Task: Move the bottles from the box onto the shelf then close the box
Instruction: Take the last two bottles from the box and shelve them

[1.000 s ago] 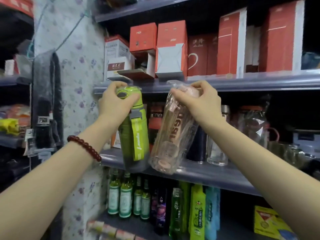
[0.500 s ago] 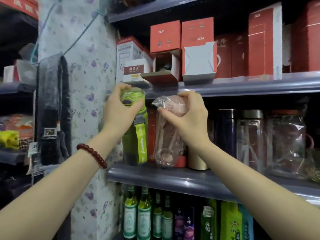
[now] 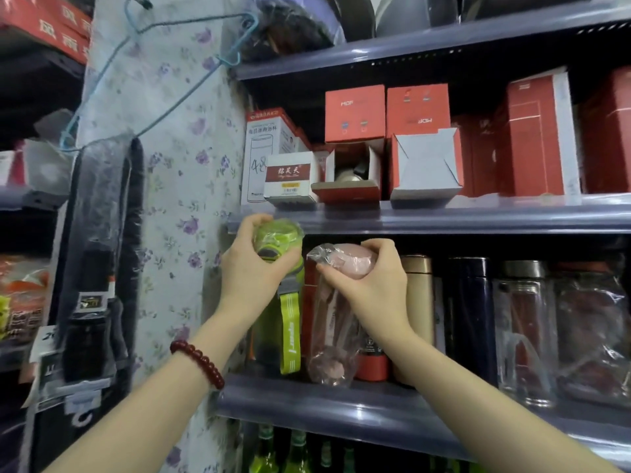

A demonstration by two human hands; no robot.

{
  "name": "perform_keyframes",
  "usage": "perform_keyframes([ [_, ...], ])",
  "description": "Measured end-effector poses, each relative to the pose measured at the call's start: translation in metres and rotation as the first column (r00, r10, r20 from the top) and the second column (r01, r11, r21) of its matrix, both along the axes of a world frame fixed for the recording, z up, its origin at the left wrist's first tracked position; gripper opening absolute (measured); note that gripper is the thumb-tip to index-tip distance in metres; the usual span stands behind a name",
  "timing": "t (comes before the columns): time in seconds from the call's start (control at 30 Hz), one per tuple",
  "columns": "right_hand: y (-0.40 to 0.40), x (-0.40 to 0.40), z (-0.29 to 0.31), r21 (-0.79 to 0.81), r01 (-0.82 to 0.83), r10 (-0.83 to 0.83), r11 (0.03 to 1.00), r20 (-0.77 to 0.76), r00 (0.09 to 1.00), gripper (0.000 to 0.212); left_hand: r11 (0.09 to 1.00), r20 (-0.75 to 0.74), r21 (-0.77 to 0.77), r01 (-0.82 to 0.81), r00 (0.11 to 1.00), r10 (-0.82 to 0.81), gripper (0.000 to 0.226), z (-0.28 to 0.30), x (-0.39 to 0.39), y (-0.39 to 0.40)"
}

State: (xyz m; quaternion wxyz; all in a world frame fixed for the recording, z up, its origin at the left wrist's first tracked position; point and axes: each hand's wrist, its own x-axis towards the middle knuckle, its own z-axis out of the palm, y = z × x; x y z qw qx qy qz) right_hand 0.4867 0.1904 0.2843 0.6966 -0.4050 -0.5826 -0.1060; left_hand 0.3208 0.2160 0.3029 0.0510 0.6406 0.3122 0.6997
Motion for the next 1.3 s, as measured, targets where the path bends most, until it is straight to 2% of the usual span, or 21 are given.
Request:
perform_keyframes([
  [0.2, 0.011, -0.001, 0.004, -0.033, 0.002, -0.003, 0.999, -0.054, 0.999, 0.061, 0.995, 0.027, -0.064, 0.075, 0.997, -0.074, 0.07, -0.014, -0.007, 0.02],
  [0.37, 0.021, -0.003, 0.008, -0.054, -0.018, 0.015, 0.998, -0.049, 0.999, 0.061, 0.984, 0.094, -0.135, 0.114, 0.99, -0.102, 0.07, -0.01, -0.001, 0.035],
  [0.47, 0.031, -0.005, 0.012, -0.101, -0.046, 0.04, 0.994, -0.066, 0.997, 0.072, 0.967, 0.125, -0.209, 0.149, 0.984, -0.125, 0.072, -0.002, 0.003, 0.048],
  [0.6, 0.043, -0.004, 0.02, -0.193, -0.075, 0.057, 0.978, -0.1, 0.993, 0.086, 0.94, 0.171, -0.289, 0.184, 0.976, -0.138, 0.06, 0.003, 0.005, 0.069],
  [0.7, 0.051, -0.001, 0.018, -0.211, -0.079, 0.056, 0.974, -0.113, 0.992, 0.09, 0.914, 0.236, -0.335, 0.226, 0.96, -0.151, 0.072, 0.002, 0.003, 0.079],
  [0.8, 0.054, 0.001, 0.011, -0.188, -0.09, 0.066, 0.978, -0.13, 0.989, 0.088, 0.891, 0.263, -0.329, 0.314, 0.936, -0.233, 0.068, -0.002, 0.001, 0.082],
  [0.9, 0.053, 0.001, 0.003, -0.179, -0.142, 0.121, 0.974, -0.12, 0.985, 0.081, 0.849, 0.228, -0.323, 0.417, 0.905, -0.358, 0.048, -0.01, 0.004, 0.076],
  [1.0, 0.051, 0.0, -0.005, -0.168, -0.191, 0.178, 0.967, -0.091, 0.98, 0.083, 0.841, 0.213, -0.304, 0.447, 0.893, -0.397, 0.029, -0.017, 0.008, 0.076],
  [1.13, 0.05, 0.002, -0.014, -0.159, -0.24, 0.233, 0.958, -0.064, 0.97, 0.093, 0.862, 0.157, -0.265, 0.433, 0.901, -0.405, 0.035, -0.025, 0.009, 0.081],
  [1.3, 0.051, 0.007, -0.027, -0.21, -0.248, 0.258, 0.946, 0.02, 0.966, 0.111, 0.862, 0.175, -0.268, 0.43, 0.902, -0.395, 0.047, -0.031, 0.003, 0.089],
])
